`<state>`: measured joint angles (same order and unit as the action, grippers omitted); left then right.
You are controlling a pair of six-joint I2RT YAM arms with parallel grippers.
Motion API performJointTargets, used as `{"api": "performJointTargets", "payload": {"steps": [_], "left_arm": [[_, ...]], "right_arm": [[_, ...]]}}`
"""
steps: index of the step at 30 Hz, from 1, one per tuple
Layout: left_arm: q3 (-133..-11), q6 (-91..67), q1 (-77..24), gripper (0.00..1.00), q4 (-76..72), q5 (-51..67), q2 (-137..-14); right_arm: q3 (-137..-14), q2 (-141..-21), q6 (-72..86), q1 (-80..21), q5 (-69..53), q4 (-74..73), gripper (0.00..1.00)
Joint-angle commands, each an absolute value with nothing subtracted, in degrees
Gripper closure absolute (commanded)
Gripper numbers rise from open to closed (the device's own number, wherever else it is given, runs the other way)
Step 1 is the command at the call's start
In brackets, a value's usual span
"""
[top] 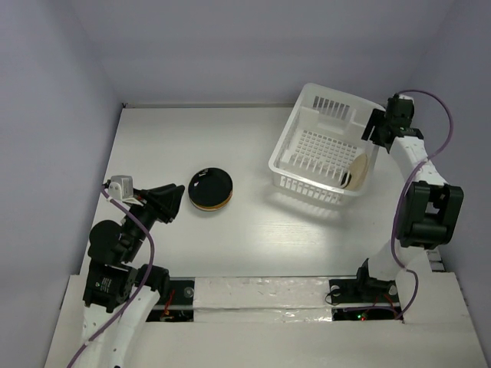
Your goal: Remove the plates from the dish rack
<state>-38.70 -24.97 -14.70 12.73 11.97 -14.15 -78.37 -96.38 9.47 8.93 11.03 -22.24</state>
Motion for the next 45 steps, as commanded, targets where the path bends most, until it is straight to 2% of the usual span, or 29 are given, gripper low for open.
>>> {"api": "performJointTargets", "payload": {"steps": [1,5,8,10,13,16,17,18,19,22,28,35,45], "left_arm": [[-38.9,-25.1,-15.0,0.7,10.6,12.0,-15.2],[-38.9,-25.1,-15.0,0.7,10.6,12.2,-15.1],[-38.9,-25.1,-15.0,0.7,10.5,12.2,-14.9],[-38.9,-25.1,-15.0,0.7,10.5,12.3,-14.8],[-38.8,-25.1,-15.0,0.7,10.4,12.6,-14.8],[-38.8,-25.0,-15.6,0.7,10.4,12.8,-14.7],[-38.8,-25.0,-15.6,0.7,10.3,12.8,-14.7],[-38.8,-25.0,-15.6,0.7,10.3,12.8,-14.5],[-38.8,-25.0,-15.6,0.7,10.3,12.8,-14.4],[-38.8,-25.1,-15.6,0.7,10.4,12.6,-14.1],[-38.9,-25.0,-15.6,0.7,10.5,12.3,-13.8],[-38.9,-25.0,-16.1,0.7,10.5,12.2,-13.5],[-39.0,-25.0,-16.6,0.7,10.7,12.0,-13.2]], "right_arm": [[-83.8,-93.0,8.9,8.8,15.8,-20.1,0.19],[-84.3,-86.3,12.8,8.2,22.3,-22.4,0.17],[-81.2,-80.8,14.8,5.2,22.9,-24.0,0.35],[-77.6,-75.6,16.9,3.9,21.7,-26.8,0.67],[-70.0,-69.7,18.7,3.3,16.9,-27.3,1.0],[-65.3,-65.8,19.7,1.9,13.5,-26.6,1.0],[-63.6,-65.3,19.9,1.1,12.7,-26.7,0.94],[-63.0,-65.0,19.9,1.1,12.2,-27.1,0.83],[-62.7,-65.6,20.0,1.1,12.0,-27.5,0.67],[-62.1,-66.7,19.9,0.5,11.2,-28.3,0.58],[-61.7,-70.8,20.2,-1.2,10.0,-28.5,0.58],[-60.7,-74.4,22.1,-1.2,18.2,-28.8,0.61],[-60.5,-65.7,21.5,-1.2,17.7,-27.3,0.62]]}}
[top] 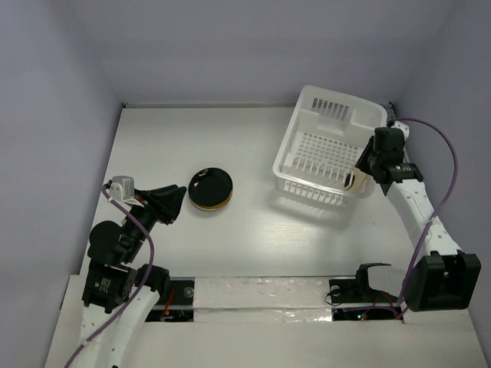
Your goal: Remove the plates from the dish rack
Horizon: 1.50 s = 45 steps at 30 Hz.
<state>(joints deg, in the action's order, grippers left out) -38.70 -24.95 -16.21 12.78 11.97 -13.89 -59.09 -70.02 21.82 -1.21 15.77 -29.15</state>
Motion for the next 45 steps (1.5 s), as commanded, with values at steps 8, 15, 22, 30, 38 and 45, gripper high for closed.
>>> {"api": "performJointTargets", "payload": {"steps": [8,15,22,30,38,45], "left_arm": [[-39.1,-25.0,-16.6,0.7,10.8,11.8,-13.0],[-39.1,-25.0,-17.1,0.7,11.0,11.5,-13.2],[-39.2,-25.0,-17.1,0.7,10.9,11.4,-12.9],[-39.1,-25.0,-17.1,0.7,10.8,11.7,-12.9],[-39.0,-25.1,-17.1,0.69,10.8,11.6,-13.4],[-38.9,-25.1,-17.1,0.69,10.6,11.9,-13.9]], "right_arm": [[-61.4,-70.1,20.0,-1.2,22.1,-29.9,0.62],[-62.8,-77.2,20.2,-1.2,23.5,-29.9,0.63],[-65.3,-80.9,19.0,-1.2,25.1,-30.9,0.93],[-66.5,-76.6,14.3,-7.2,35.7,-31.9,1.0],[-72.2,-79.4,11.3,-16.3,54.0,-37.0,1.0],[-80.9,-76.5,8.2,-19.4,57.6,-40.5,1.0]]}}
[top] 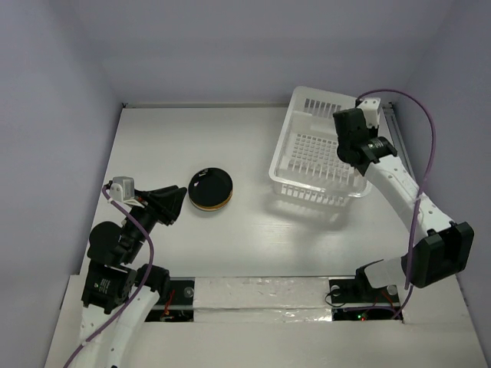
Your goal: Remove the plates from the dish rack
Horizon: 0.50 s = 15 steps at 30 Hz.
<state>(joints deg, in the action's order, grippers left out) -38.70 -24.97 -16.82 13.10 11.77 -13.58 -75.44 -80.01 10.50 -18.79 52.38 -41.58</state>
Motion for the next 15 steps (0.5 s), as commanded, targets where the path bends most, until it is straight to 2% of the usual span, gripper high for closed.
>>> {"api": "performJointTargets", "payload": {"steps": [1,5,8,12,13,15], "left_arm": [[-38.9,-25.1,-17.1,0.69,10.7,11.8,-13.9],[-38.9,-25.1,-17.1,0.69,10.6,11.5,-13.9],[-38.8,-25.1,-17.1,0.69,10.7,11.5,-14.0],[-38.8,-25.2,-17.1,0.69,10.5,11.2,-14.1],[-38.8,-25.3,-17.1,0.69,10.5,11.1,-14.1],[-38.8,-25.5,-17.1,0.69,10.7,10.6,-14.1]], "right_arm": [[-81.7,-76.6,7.9,-19.4,58.1,-41.0,1.0],[-80.8,-77.6,7.0,-19.4,60.6,-41.4,1.0],[-83.2,-77.3,11.6,-19.4,57.5,-43.9,1.0],[-84.7,-70.4,14.2,-22.1,38.4,-37.2,1.0],[-84.7,-69.2,15.6,-23.8,29.8,-35.6,1.0],[-84.0,-67.8,20.2,-26.4,22.7,-30.1,1.0]]}}
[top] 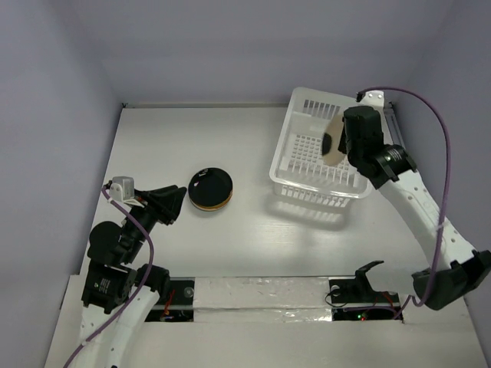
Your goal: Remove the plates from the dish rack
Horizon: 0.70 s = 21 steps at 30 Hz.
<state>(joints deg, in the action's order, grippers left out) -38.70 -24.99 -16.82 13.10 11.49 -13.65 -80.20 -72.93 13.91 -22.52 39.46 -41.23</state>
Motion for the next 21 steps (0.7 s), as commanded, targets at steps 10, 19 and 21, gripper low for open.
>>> {"api": "performJointTargets", "payload": {"steps": [10,19,21], "left_arm": [[-39.2,-26.4,-17.1,0.68,12.4,5.1,-14.2],[-39.4,-26.9,-15.5,0.67,13.2,2.6,-15.5],[-39.4,-27.0,-15.5,0.67,13.0,2.5,-15.5]], "right_arm": [[-88.3,-90.3,30.0,-44.9,4.7,-11.2,1.0],[-91.2,-106.2,33.2,-48.8,0.5,-4.0,1.0],[-91.4,-108.1,33.6,-48.8,-0.1,-4.5,1.0]]}}
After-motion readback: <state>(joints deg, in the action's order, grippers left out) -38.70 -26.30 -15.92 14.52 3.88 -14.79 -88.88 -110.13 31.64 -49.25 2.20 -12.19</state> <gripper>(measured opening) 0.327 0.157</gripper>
